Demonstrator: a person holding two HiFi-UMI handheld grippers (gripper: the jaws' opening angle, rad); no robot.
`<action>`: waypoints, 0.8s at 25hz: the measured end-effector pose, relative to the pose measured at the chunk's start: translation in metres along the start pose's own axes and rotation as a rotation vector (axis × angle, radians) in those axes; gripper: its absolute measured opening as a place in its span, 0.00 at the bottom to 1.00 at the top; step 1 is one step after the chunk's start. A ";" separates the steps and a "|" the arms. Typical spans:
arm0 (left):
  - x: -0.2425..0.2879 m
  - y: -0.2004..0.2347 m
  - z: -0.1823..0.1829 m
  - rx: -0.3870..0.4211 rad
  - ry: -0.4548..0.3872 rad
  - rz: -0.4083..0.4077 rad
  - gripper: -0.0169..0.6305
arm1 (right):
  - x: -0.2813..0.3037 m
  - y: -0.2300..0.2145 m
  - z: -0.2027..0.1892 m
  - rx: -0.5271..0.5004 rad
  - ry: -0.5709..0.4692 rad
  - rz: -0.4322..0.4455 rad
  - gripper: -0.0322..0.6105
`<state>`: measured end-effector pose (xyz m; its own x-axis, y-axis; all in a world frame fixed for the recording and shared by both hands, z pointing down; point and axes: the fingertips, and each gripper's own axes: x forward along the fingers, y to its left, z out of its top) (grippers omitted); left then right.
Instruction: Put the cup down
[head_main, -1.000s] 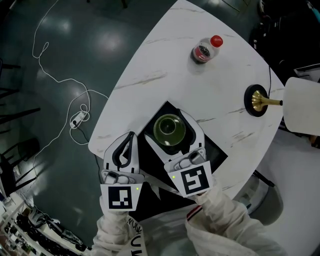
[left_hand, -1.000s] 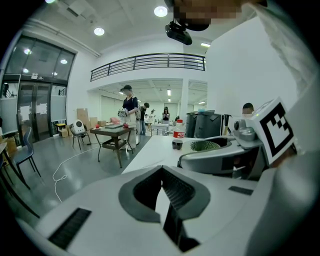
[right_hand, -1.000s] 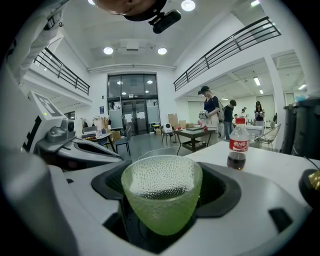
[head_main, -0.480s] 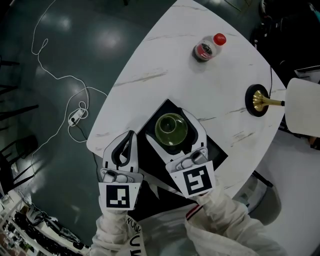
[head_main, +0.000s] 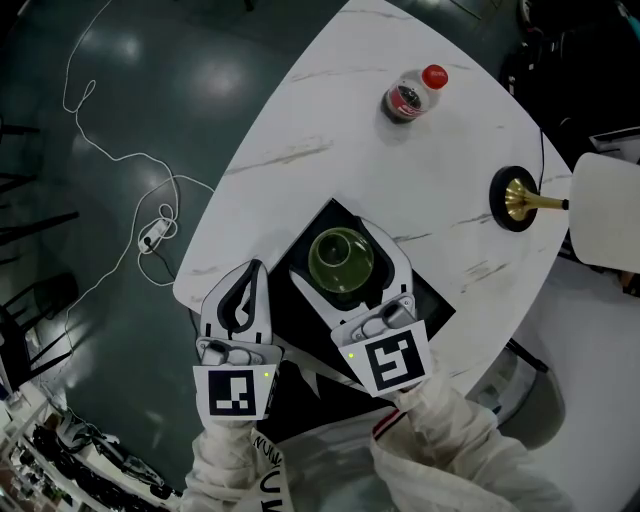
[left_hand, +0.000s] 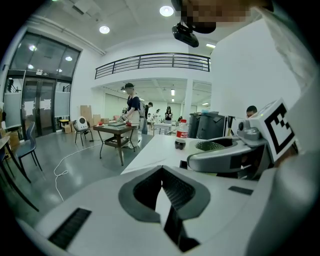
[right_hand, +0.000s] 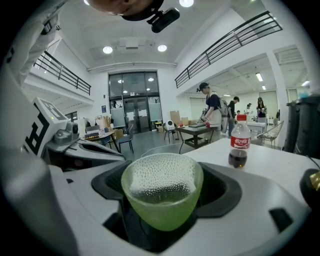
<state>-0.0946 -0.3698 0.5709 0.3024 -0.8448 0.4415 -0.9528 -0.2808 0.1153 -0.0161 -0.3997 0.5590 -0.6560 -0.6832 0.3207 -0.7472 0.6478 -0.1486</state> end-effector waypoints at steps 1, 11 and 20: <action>0.000 0.001 0.000 0.002 0.000 -0.003 0.04 | 0.000 0.001 -0.001 -0.007 0.011 0.006 0.68; -0.003 0.000 -0.006 0.014 -0.013 -0.011 0.04 | 0.000 0.005 -0.003 -0.018 0.039 0.031 0.68; -0.008 -0.002 -0.011 -0.004 0.015 -0.004 0.04 | 0.000 0.003 0.001 -0.012 0.026 0.023 0.68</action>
<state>-0.0956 -0.3577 0.5772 0.3059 -0.8366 0.4543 -0.9516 -0.2826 0.1205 -0.0187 -0.3977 0.5579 -0.6697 -0.6594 0.3416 -0.7307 0.6671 -0.1449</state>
